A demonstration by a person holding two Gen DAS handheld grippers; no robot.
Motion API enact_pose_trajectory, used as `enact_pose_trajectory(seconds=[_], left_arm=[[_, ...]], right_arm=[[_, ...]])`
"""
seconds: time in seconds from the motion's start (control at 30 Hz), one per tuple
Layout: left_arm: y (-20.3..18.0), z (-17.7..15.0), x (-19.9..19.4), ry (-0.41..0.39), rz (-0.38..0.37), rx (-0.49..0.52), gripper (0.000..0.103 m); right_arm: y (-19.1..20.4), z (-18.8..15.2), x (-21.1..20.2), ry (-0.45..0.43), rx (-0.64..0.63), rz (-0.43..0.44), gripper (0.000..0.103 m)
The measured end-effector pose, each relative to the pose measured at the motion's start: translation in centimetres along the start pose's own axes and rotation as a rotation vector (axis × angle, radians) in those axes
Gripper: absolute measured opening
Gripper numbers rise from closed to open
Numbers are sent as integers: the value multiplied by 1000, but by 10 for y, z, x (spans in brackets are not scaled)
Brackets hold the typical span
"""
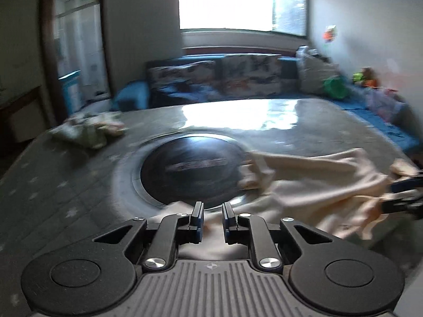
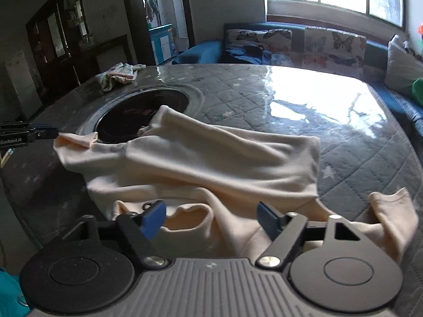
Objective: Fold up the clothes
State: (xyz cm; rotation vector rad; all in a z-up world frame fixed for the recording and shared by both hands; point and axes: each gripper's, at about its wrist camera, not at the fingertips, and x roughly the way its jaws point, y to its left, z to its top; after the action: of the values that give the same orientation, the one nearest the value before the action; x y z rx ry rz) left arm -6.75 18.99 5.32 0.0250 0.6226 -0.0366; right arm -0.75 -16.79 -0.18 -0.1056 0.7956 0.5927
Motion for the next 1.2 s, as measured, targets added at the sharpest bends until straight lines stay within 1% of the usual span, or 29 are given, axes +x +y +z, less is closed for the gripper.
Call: enact_pose_trajectory(seconds=[0.03, 0.07, 0.1, 0.17, 0.2, 0.27, 0.33, 0.37, 0.4, 0.47, 0.53, 0.57, 0.6, 0.67, 0.73, 0.77, 0.8, 0.83, 0.87, 0.9, 1.0, 1.03, 1.07, 1.1, 1.13, 1.17, 1.2], left_arm=[[-7, 0, -1, -3, -38, 13, 16], [-16, 0, 0, -3, -80, 29, 16], [-25, 0, 2, 9, -128, 40, 16], [-43, -1, 7, 34, -215, 65, 17], [-53, -2, 10, 42, -256, 91, 17], [-72, -3, 12, 44, -302, 139, 17], [-86, -4, 19, 52, -342, 176, 19], [-91, -5, 23, 61, -349, 187, 20], [-95, -6, 27, 76, -360, 198, 20], [-101, -8, 34, 102, -365, 207, 21], [-103, -9, 38, 118, -398, 218, 28], [-104, -9, 39, 126, -419, 223, 36], [-105, -10, 40, 130, -417, 228, 40], [-107, -12, 43, 137, -412, 240, 39], [-108, -13, 46, 144, -406, 240, 34], [-107, -14, 48, 150, -410, 237, 23], [-106, -15, 50, 157, -414, 234, 17], [-105, -15, 52, 163, -418, 231, 16], [-105, -16, 51, 160, -410, 234, 10], [-106, -16, 50, 156, -403, 236, 8], [-103, -15, 40, 120, -418, 241, 8], [-103, -16, 38, 116, -422, 243, 7], [-102, -16, 36, 113, -427, 244, 7], [-102, -16, 34, 109, -431, 246, 7], [-102, -17, 33, 105, -436, 248, 7], [-102, -19, 32, 110, -441, 253, 7], [-102, -20, 32, 115, -442, 254, 7]], right_arm=[[1, -1, 1, 6, -1, 5, 68], [1, -1, 2, 12, -1, 10, 62], [2, -2, 3, 19, -1, 18, 59], [3, -3, 5, 30, 5, 34, 48], [3, -4, 5, 33, 9, 38, 47], [4, -4, 7, 36, 17, 45, 37], [4, -4, 8, 37, 19, 50, 31], [5, -4, 9, 36, 17, 49, 25], [6, -4, 9, 37, 14, 45, 22], [6, -4, 9, 42, 15, 40, 13], [6, -4, 7, 41, 16, 41, 9], [6, -4, 5, 38, 16, 43, 8], [6, -4, 3, 35, 16, 45, 8], [6, -5, 0, 29, 16, 48, 5], [7, -5, -5, 28, 16, 55, 5], [8, -6, -7, 26, 11, 56, 4], [9, -6, -10, 25, 4, 56, 4], [10, -7, -13, 24, -2, 54, 4], [11, -7, -15, 22, -6, 51, 4], [11, -7, -17, 21, -10, 48, 4], [11, -7, -20, 14, -14, 37, 4], [10, -7, -19, 11, -11, 33, 6], [10, -6, -18, 8, -8, 30, 11], [9, -6, -17, 5, -6, 26, 13], [8, -6, -17, 1, -3, 22, 21], [7, -5, -15, 0, -3, 20, 23], [8, -5, -12, 2, -9, 22, 23]])
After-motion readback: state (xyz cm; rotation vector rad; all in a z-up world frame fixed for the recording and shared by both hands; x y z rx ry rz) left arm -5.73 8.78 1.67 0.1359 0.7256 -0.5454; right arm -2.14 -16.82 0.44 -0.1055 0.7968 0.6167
